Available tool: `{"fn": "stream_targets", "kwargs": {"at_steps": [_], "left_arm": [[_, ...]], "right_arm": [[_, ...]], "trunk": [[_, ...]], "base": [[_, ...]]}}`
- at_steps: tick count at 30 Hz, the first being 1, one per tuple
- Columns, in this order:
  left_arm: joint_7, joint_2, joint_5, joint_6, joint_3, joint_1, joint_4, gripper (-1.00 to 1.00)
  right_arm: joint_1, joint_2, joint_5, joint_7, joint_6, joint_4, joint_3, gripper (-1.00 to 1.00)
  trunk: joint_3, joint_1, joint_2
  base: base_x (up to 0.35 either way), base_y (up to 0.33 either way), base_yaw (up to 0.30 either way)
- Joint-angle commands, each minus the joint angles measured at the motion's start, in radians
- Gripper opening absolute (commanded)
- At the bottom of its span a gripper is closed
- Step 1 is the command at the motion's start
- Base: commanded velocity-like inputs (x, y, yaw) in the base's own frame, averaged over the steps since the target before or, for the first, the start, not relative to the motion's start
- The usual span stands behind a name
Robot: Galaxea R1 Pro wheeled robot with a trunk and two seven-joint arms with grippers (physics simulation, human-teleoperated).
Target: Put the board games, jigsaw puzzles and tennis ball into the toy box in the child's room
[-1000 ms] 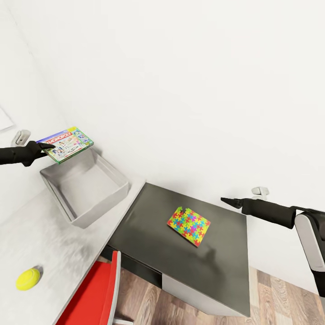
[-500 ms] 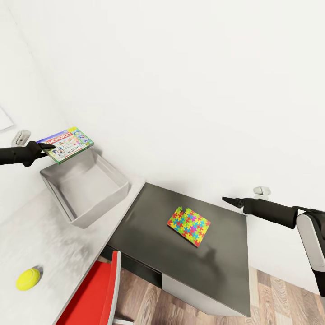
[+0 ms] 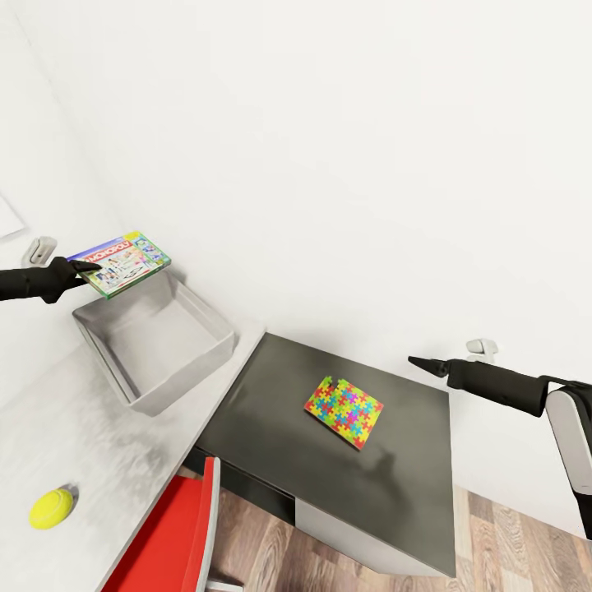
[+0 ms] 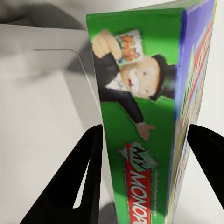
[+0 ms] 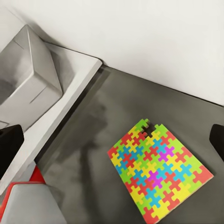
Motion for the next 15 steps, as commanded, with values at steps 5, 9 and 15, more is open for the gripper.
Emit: {"fn": "stream_targets", "kwargs": {"at_steps": [5, 9, 15], "left_arm": [[-0.005, 0.001, 0.003, 0.001, -0.008, -0.001, 0.001, -1.0], [-0.005, 0.002, 0.003, 0.001, -0.008, -0.001, 0.001, -1.0], [-0.004, 0.002, -0.001, 0.001, -0.012, -0.001, 0.001, -1.0]], "right_arm": [[-0.001, 0.0, 0.005, 0.012, 0.005, 0.0, -0.001, 1.0], [-0.001, 0.0, 0.005, 0.014, 0.005, 0.0, -0.002, 1.0], [-0.001, -0.001, 0.005, 0.025, 0.005, 0.0, -0.007, 1.0]], "trunk": [[-0.002, 0.001, -0.002], [-0.002, 0.001, -0.002], [-0.002, 0.001, -0.002]], "base": [[0.0, 0.0, 0.0], [0.0, 0.0, 0.0], [0.0, 0.0, 0.0]]}}
